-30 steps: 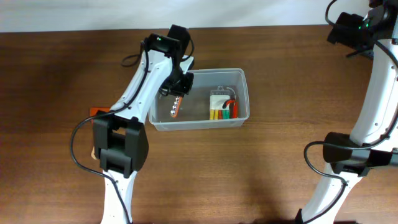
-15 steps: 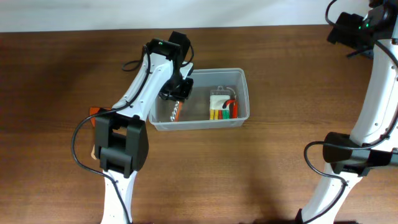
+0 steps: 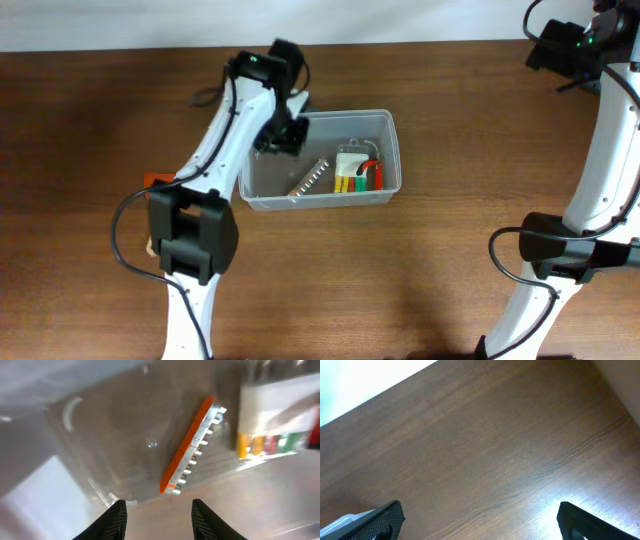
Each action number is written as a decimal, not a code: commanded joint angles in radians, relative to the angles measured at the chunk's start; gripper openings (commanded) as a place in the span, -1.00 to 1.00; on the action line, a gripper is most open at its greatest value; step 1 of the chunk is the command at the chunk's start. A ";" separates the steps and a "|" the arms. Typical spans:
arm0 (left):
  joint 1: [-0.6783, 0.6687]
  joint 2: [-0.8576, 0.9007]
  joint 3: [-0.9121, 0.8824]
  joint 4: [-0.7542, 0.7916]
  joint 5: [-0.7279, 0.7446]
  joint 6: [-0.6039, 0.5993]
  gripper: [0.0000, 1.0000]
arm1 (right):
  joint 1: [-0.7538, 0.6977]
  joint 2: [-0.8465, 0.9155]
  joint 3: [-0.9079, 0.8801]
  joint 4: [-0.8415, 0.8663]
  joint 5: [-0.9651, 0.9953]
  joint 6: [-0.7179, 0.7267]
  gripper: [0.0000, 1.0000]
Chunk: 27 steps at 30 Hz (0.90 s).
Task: Pack container
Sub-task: 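Release the socket strip in the box and raise the left arm, then lower the left gripper onto the scraper's wooden handle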
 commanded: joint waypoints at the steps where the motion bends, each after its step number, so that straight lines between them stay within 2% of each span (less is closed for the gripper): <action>1: 0.048 -0.012 0.146 -0.060 -0.054 0.001 -0.10 | -0.003 -0.015 0.014 0.000 0.009 0.005 0.98; 5: 0.115 -0.032 0.298 -0.159 -0.134 0.001 0.03 | -0.003 -0.015 0.014 0.000 0.009 0.005 0.98; 9: 0.193 -0.076 0.387 -0.203 -0.139 0.001 0.06 | -0.003 -0.015 0.014 0.000 0.009 0.005 0.97; 17: 0.316 -0.175 0.388 -0.237 -0.143 0.003 0.05 | -0.003 -0.015 0.014 0.000 0.009 0.005 0.97; 21: 0.332 -0.179 0.373 -0.247 -0.186 0.005 0.05 | -0.003 -0.015 0.014 0.000 0.009 0.005 0.98; 27: 0.332 -0.179 0.244 -0.185 -0.213 0.006 0.05 | -0.003 -0.015 0.014 0.000 0.009 0.005 0.97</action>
